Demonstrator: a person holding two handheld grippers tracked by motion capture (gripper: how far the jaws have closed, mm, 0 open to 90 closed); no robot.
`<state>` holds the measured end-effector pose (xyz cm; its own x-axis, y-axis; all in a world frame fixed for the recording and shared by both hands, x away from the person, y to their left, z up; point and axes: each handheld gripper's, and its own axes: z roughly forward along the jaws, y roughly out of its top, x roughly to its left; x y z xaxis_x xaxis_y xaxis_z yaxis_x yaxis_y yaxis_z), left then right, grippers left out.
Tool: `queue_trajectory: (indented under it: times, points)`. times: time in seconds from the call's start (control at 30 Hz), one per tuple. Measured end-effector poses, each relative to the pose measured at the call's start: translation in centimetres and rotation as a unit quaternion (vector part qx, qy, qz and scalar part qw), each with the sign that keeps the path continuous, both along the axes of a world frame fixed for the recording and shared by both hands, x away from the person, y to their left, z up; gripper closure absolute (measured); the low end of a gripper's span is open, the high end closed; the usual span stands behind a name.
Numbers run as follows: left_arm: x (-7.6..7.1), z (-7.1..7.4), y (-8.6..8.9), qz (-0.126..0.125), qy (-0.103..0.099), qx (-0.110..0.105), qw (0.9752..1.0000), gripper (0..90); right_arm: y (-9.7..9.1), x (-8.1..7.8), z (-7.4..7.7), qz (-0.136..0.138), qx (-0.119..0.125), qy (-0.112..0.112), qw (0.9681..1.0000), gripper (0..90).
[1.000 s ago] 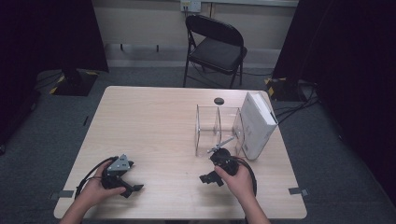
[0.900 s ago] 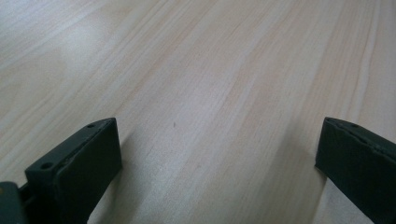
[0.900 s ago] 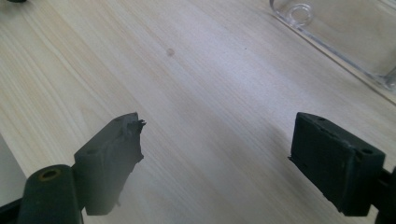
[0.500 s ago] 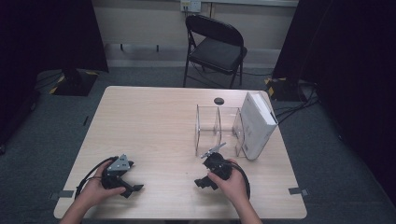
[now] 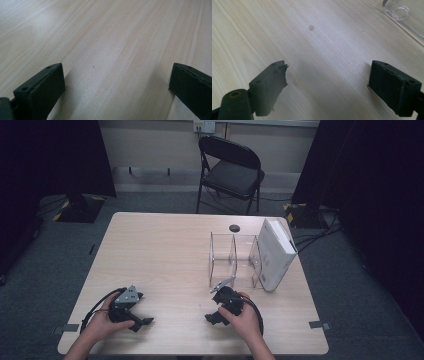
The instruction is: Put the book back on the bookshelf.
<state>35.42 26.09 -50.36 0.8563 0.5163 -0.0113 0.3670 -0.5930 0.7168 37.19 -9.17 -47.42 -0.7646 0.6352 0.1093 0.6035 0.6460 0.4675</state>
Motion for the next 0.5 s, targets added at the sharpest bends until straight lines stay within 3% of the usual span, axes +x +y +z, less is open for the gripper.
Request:
queue_trajectory:
  times: [0.5]
  points:
    - [-0.01,0.01,0.00,0.000,0.000,0.001,1.0000,0.0,0.98,-0.73,-0.65,0.019,-0.010,-0.052,0.9984,10.3]
